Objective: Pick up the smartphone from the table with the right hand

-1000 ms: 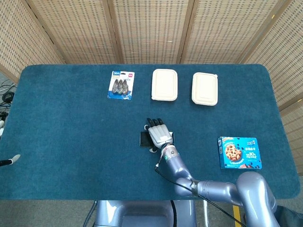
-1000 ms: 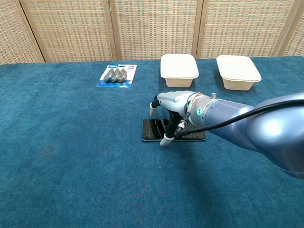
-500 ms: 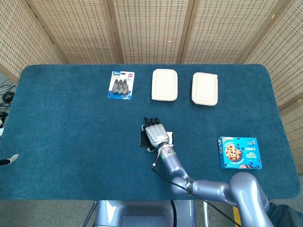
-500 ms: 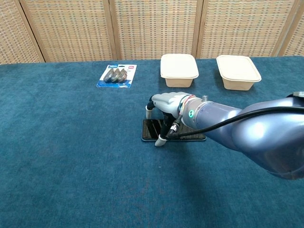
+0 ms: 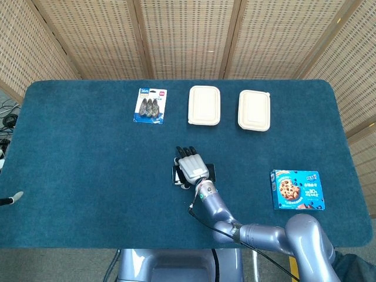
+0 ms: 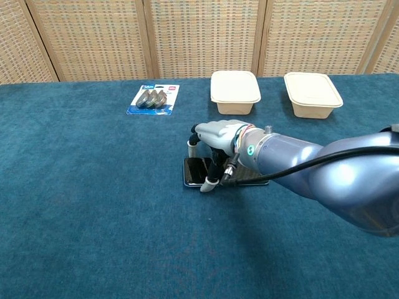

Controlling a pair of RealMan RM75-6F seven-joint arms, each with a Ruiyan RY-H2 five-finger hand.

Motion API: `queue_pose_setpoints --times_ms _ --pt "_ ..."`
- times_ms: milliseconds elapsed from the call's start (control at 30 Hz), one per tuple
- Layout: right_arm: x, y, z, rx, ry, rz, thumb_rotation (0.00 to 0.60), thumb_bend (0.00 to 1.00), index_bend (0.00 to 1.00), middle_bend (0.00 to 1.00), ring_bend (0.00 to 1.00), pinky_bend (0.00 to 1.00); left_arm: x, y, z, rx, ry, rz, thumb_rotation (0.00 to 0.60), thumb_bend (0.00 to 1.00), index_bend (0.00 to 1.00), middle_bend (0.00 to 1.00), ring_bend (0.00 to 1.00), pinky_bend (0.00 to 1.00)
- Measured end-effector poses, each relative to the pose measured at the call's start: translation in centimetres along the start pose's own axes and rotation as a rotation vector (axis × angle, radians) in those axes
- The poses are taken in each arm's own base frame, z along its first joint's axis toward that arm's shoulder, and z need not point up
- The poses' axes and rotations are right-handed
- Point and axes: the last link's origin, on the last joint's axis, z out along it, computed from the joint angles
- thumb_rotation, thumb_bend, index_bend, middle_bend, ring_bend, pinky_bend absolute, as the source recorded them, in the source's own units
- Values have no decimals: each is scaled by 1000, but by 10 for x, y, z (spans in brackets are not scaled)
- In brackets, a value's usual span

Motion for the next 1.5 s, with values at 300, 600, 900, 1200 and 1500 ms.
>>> queue_pose_setpoints --times_ms 300,600,900,1200,1500 --pt "17 -3 -15 60 41 113 600 293 571 0 0 0 0 2 -1 -10 -2 -1 600 0 0 0 0 0" --pt "41 9 -37 140 92 298 600 311 571 0 0 0 0 8 -6 -38 2 2 600 0 0 0 0 0" --pt "46 32 -53 204 158 456 600 311 571 0 0 0 0 11 -8 -53 1 7 600 0 0 0 0 0" --pt "31 74 -66 204 180 503 600 267 489 0 0 0 -2 13 -9 -55 -2 14 600 0 0 0 0 0" --pt "26 123 -79 198 167 429 600 260 0 0 0 0 0 14 -10 -58 4 10 600 0 0 0 0 0"
